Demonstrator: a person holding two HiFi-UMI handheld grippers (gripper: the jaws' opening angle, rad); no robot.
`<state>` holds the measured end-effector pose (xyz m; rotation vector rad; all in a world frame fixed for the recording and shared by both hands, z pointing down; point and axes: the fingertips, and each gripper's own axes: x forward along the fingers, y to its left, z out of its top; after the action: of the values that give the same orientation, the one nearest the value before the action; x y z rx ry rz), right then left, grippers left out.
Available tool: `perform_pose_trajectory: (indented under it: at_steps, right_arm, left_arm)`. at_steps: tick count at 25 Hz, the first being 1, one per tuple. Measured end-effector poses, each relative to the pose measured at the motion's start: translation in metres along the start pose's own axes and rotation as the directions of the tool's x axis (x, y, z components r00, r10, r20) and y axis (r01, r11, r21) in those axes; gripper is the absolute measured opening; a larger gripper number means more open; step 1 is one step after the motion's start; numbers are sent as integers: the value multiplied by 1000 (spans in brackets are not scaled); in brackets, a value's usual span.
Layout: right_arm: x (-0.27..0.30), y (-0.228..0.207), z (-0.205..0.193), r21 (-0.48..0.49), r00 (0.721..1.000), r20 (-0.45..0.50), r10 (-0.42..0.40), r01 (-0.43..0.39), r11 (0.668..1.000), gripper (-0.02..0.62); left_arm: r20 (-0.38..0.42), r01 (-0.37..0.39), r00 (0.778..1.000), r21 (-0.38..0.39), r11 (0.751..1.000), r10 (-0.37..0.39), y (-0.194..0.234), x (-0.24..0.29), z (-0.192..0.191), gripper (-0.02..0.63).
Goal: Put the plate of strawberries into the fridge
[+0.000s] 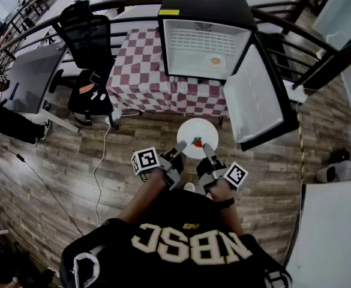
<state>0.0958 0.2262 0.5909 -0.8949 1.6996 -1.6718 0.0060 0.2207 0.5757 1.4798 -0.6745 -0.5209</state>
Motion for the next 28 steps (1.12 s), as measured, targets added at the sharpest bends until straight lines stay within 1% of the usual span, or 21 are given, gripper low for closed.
perform_pose_trajectory:
  at_steps: [6,8,12,16,19,25,28]
  right_arm:
    - [-20,-4,15,41,1000,8,-9,8,999,41]
    - [-28,-5,19,25,1000,2,-17,17,1000,41]
    - [-39,-5,26,-48,999,-27,-30,28,998,41]
    - [-41,-5,28,-30,999,-41,-11,10,999,41]
    - [-35,-5,27,-32,998,-56,-1,-1,999,42]
    - [-10,-10,30,-63,995,-53,-80,77,995,41]
    - [9,-10,40,-73,994,-52,-95,91,993,43]
  left_arm:
    - [-13,-32,999,16,999,32,0,10,-22,29]
    - [-15,-29,999,9,1000,29,-1,14,-33,29]
    - [-2,-27,1000,-7,1000,27,-1,20,-46,29]
    - [23,-32,999,-15,999,32,0,21,-50,29]
    - [44,-26,999,-17,1000,26,0,20,-47,29]
    - [80,-27,996,-45,999,31,8,25,-23,29]
    - [72,-37,997,-43,998,40,16,38,-5,29]
